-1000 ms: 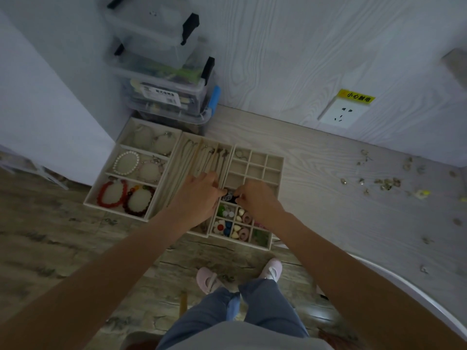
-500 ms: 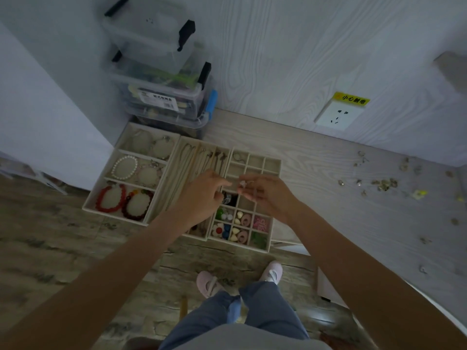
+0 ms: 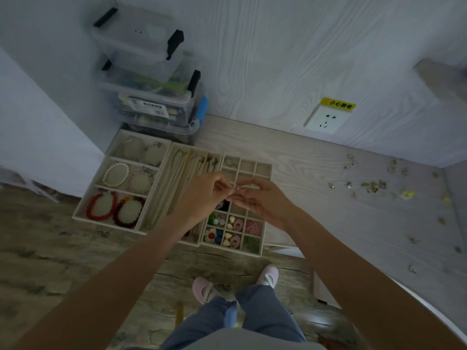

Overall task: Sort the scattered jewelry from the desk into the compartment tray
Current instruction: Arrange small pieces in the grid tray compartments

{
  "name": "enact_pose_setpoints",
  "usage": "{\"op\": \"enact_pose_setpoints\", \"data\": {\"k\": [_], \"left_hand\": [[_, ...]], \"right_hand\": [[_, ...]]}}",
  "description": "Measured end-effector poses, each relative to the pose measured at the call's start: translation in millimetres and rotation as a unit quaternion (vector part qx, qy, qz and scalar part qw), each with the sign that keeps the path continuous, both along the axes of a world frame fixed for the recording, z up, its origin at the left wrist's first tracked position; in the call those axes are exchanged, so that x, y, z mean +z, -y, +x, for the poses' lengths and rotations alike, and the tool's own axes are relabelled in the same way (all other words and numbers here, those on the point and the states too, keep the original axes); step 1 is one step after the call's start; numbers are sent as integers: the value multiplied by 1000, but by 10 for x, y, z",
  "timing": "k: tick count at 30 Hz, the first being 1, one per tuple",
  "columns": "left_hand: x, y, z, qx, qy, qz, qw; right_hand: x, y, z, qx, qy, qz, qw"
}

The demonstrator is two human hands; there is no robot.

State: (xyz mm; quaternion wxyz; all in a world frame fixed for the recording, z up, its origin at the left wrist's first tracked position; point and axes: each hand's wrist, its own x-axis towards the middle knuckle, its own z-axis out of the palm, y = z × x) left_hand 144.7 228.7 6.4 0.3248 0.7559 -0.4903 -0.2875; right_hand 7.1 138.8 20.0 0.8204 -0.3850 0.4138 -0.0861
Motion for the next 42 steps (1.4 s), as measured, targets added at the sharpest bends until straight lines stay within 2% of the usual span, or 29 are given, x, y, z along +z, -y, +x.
{"op": "enact_pose_setpoints", "data": {"k": [3, 7, 10, 15, 20, 24, 31, 37, 40, 42], "left_hand": [[-16, 20, 47, 22, -24, -5, 999], [-52, 65, 121, 32, -54, 21, 998], [-92, 117, 156, 49, -42, 37, 997], [-214, 199, 196, 66, 17, 72, 995], [-264, 285, 184, 41, 50, 73, 995], [-286, 317, 165, 25, 114, 81, 990], [-285, 350, 118, 11, 257, 122, 959], [-294, 284, 103, 6, 261, 97, 961], [-288, 149, 185, 4, 261, 54, 964], [-251, 56, 238, -31, 270, 58, 960]], "right_hand": [[-4, 47, 9, 45, -57, -81, 994], [-45, 163, 78, 73, -171, -234, 954], [-121, 203, 189, 105, -210, -299, 925], [-186, 181, 283, 112, -233, -310, 915], [-232, 155, 229, 119, -265, -407, 866], [-255, 116, 253, 120, -271, -460, 837], [-352, 77, 347, 157, -312, -469, 811], [-323, 15, 369, 168, -347, -489, 782], [-299, -17, 356, 184, -368, -512, 754], [-288, -28, 355, 203, -377, -532, 730]]}}
